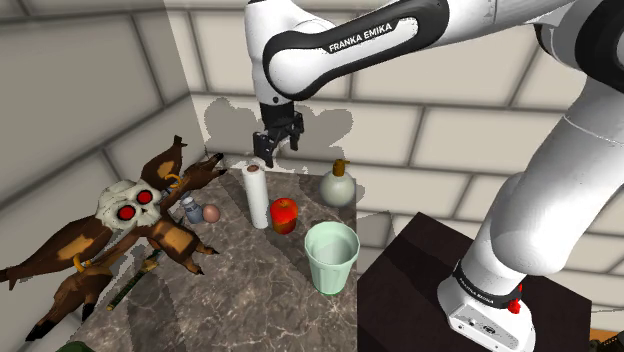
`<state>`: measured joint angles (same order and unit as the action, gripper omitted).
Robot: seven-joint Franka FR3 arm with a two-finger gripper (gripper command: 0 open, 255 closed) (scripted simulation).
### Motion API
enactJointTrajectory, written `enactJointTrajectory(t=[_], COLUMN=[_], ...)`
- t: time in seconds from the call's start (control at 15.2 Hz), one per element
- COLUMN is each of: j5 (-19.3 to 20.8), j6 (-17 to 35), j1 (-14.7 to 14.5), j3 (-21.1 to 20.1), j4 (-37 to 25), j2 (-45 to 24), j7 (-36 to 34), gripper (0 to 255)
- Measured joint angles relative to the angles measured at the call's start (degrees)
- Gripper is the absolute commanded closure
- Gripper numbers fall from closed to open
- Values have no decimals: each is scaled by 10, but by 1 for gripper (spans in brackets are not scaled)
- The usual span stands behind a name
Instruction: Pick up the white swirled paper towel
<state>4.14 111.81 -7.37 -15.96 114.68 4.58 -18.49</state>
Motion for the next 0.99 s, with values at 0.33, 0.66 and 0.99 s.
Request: enactJointTrajectory(t=[0.33, 0.66, 0.99], j5=[32, 40, 45], j6=[5, 34, 59], j1=[-18, -22, -22], j3=[-19, -21, -20], j4=[-96, -84, -68], j2=[-99, -117, -127], j7=[-44, -56, -59], gripper=[0, 0, 255])
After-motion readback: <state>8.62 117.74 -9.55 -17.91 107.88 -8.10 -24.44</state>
